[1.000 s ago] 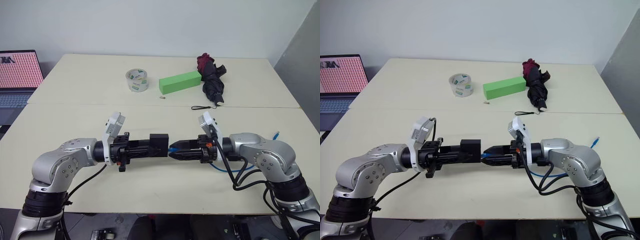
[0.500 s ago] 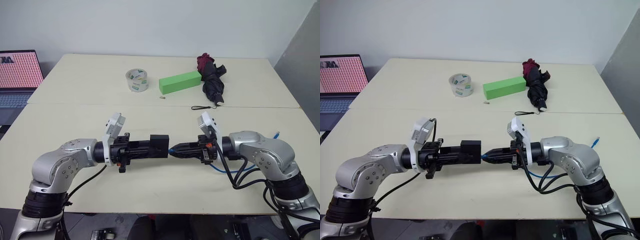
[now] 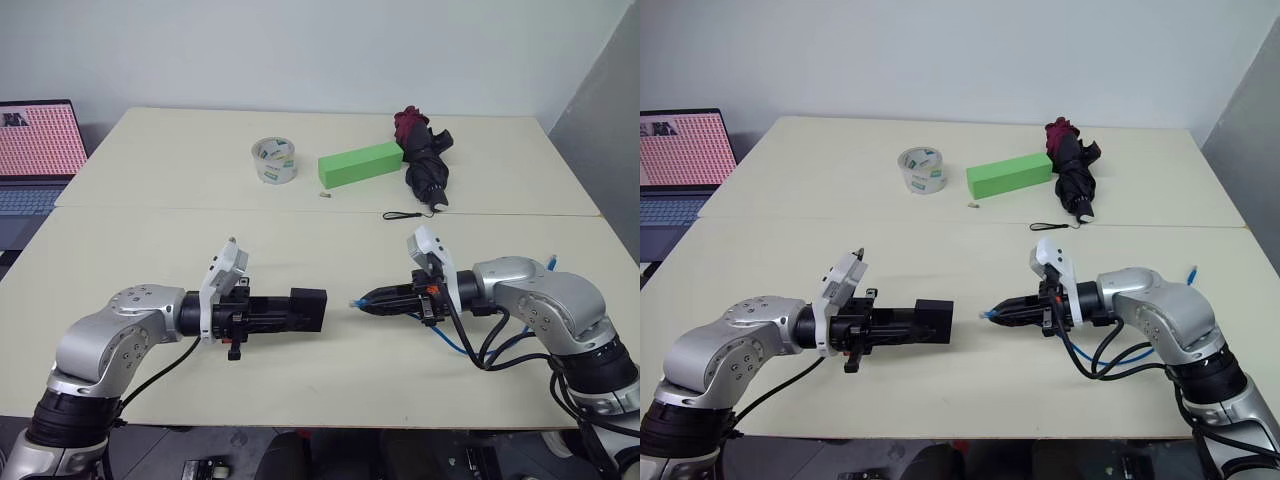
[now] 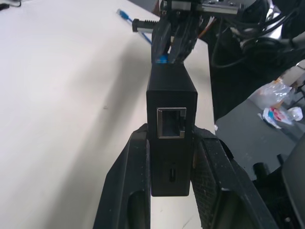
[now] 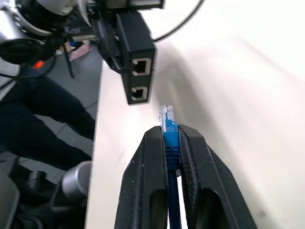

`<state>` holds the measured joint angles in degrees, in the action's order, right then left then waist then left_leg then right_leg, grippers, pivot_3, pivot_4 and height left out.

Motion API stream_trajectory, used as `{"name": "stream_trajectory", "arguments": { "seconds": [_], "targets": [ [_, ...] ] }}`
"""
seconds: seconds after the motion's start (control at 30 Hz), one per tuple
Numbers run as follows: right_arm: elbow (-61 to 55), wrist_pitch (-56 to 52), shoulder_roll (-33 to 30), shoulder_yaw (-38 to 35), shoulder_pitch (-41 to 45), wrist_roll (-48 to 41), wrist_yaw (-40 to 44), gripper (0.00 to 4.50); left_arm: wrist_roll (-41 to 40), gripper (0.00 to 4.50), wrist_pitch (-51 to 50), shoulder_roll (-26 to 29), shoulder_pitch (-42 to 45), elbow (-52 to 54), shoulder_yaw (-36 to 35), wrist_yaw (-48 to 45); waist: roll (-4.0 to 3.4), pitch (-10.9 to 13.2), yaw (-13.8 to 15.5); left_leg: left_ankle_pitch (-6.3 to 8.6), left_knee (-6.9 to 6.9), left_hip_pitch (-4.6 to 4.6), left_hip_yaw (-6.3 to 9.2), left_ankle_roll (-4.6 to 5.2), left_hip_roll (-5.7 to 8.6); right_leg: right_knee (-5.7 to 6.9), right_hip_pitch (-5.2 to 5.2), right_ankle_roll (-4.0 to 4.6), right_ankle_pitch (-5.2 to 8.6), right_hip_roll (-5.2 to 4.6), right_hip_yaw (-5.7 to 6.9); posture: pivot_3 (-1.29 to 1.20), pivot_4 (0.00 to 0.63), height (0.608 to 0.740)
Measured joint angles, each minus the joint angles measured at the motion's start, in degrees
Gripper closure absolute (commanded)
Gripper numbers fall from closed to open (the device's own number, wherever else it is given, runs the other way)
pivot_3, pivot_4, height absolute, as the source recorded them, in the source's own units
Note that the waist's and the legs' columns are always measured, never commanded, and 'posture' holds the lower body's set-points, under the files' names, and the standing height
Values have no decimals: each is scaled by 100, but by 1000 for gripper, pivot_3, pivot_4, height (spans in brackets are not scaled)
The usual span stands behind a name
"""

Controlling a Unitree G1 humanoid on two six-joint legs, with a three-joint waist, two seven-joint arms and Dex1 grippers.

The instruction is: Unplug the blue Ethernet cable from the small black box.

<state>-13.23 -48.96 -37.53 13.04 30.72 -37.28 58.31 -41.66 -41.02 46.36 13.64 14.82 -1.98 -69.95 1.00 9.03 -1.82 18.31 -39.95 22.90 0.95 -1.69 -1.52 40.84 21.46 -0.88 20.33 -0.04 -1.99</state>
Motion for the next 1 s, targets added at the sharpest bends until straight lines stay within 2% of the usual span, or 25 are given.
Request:
{"name": "stream_trajectory", "arguments": {
  "seconds": [0.07, 0.2, 0.23, 0.37, 0.43, 0.53, 0.7, 0.83, 0.87, 0.93, 1.0],
  "targets": [
    [377, 326, 164, -41, 10, 314, -234, 4423, 59, 3706, 54, 41, -19, -21, -5, -5, -1, 1, -6, 0, 0, -1, -2, 0, 0, 2, 1, 0, 0, 0, -2, 0, 150, 740],
    [2211, 1763, 1227, 84, 785, 1847, -1692, 4423, 183, 3706, 194, 56, -54, -111, -14, 4, -6, 3, -55, -12, 3, 0, -12, -21, -3, 15, 18, 0, 0, 4, -9, 0, 150, 740],
    [2343, 1848, 1289, 88, 840, 1936, -1784, 4423, 199, 3706, 201, 54, -52, -114, -9, 12, -5, 3, -59, -12, 3, 0, -12, -21, -3, 15, 18, 0, 0, 4, -8, 0, 150, 740],
    [4243, 3056, 1948, 117, 1563, 2957, -3136, 4423, 436, 3706, 421, -147, -7, -140, 61, 164, -5, 3, -48, -13, 2, 14, -19, -23, 0, 12, 30, 0, 0, -2, -11, 0, 150, 740],
    [4826, 3442, 2052, 88, 1724, 3184, -3438, 3724, 559, 3706, 546, -229, 17, -146, 107, 259, -5, 3, -49, -13, 3, 15, -21, -23, 1, 10, 30, 0, 0, -4, -12, 0, 150, 740],
    [5134, 3724, 2064, -56, 1732, 3272, -3424, 3158, 817, 3706, 808, -410, 26, -233, 139, 508, -6, 3, -58, -13, 4, 14, -25, -23, -1, 11, 31, 0, 0, -4, -14, 0, 150, 740],
    [4303, 3673, 1777, -83, 1370, 3205, -2807, 2028, 1052, 3706, 1061, -729, 37, -479, 131, 977, -7, 3, -87, -13, 4, 14, -24, -22, -4, 15, 31, 0, 0, -2, -14, 0, 150, 740],
    [2379, 2994, 1122, -196, 724, 2710, -1820, 960, 1487, 3706, 1630, -1121, 48, -866, -52, 1679, -7, 3, -20, -12, 3, 13, -22, -21, -4, 14, 29, 0, 0, -3, -13, 0, 150, 740],
    [2271, 2954, 1092, -196, 686, 2658, -1748, 771, 1525, 3706, 1675, -1153, 52, -896, -69, 1734, -7, 3, -12, -12, 3, 13, -22, -21, -3, 14, 29, 0, 0, -3, -13, 0, 150, 740],
    [939, 2355, 851, -209, 289, 1914, -1037, 753, 2024, 3706, 2294, -1484, 171, -1447, -159, 2415, -7, 3, 9, -11, 3, 13, -20, -20, -4, 15, 29, 0, 0, -2, -12, 0, 150, 740],
    [323, 2078, 838, -152, 170, 1562, -757, 753, 2279, 3706, 2618, -1566, 211, -1761, -222, 2738, 0, 0, -14, -11, 3, 12, -19, -19, -8, 15, 29, 0, 0, 1, -11, 0, 150, 740]
  ]
}}
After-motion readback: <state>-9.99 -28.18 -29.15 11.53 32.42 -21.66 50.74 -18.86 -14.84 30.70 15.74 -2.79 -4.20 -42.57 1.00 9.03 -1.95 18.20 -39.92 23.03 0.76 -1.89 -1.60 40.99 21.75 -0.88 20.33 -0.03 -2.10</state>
